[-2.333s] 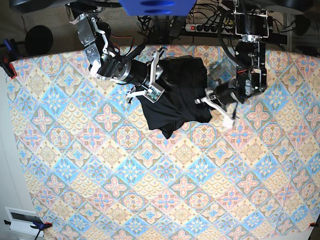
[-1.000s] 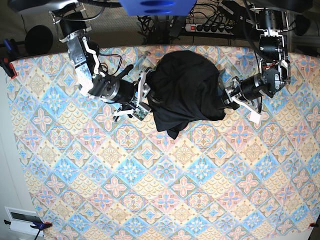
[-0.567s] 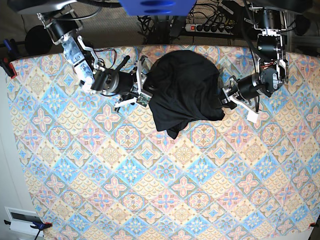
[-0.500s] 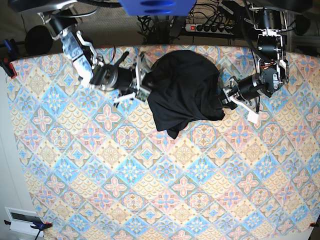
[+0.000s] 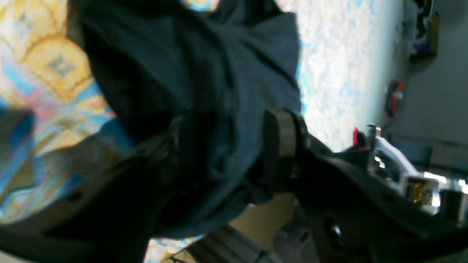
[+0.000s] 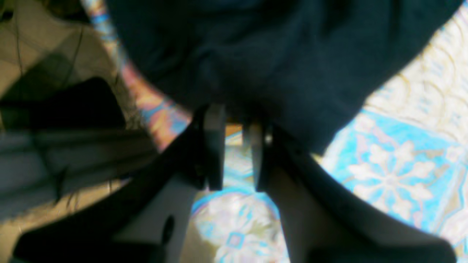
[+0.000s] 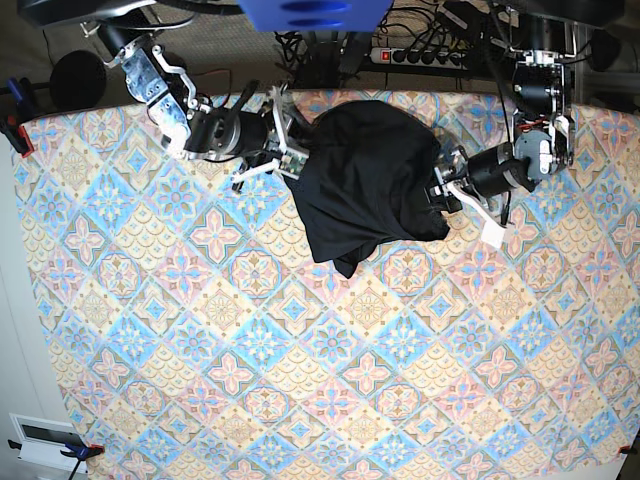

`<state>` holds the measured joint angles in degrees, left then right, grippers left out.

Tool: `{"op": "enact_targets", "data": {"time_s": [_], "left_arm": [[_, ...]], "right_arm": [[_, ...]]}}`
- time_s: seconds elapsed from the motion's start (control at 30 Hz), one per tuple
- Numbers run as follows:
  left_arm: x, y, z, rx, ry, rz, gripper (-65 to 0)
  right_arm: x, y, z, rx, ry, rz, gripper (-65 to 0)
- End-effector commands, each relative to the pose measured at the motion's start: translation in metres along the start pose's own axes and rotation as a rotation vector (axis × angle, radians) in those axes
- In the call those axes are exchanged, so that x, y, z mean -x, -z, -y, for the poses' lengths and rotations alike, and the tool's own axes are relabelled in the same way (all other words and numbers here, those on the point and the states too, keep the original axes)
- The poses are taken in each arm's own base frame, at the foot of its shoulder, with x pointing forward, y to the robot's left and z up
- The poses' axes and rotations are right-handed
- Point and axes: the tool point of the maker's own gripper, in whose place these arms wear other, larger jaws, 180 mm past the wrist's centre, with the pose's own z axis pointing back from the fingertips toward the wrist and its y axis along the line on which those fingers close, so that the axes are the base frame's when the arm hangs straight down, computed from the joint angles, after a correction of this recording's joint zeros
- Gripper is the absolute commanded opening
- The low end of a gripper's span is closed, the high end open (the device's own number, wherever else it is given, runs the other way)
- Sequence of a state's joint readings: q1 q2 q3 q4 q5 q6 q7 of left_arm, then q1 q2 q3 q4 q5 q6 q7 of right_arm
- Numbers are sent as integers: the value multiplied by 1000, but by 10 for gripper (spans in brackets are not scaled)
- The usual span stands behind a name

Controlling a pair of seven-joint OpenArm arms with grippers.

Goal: Layout the t-shirt on the table in an organized manner, then fold the t-shirt properly
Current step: 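Pull the bundle hem with the right gripper while the left gripper holds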

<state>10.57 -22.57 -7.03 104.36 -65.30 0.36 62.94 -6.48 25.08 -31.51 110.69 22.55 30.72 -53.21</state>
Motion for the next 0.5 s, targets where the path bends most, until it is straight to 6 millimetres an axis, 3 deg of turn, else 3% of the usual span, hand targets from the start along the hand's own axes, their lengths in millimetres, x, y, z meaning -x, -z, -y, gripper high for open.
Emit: {"op": "enact_targets", "data": {"time_s": [0.0,0.07,0.23,0.4,0.47], "left_arm": [[-3,-5,6,15,24,10,-390],[6,0,14,36,25,-7,-416],[47,28,45,119,47,-130,-507],[72,53,59,98,115,-183,-518],[90,69,60,53,186,-228,-518]], "right_arm": [[-12,-5,1,5,-21,42,-532],[-20,-14,12,41,-21,81,-533],[-32,-41,63,191,29,186,-533],[-23,-36,70,193,71,189,-533],[-27,-38,84,215,62,191,-533]]}}
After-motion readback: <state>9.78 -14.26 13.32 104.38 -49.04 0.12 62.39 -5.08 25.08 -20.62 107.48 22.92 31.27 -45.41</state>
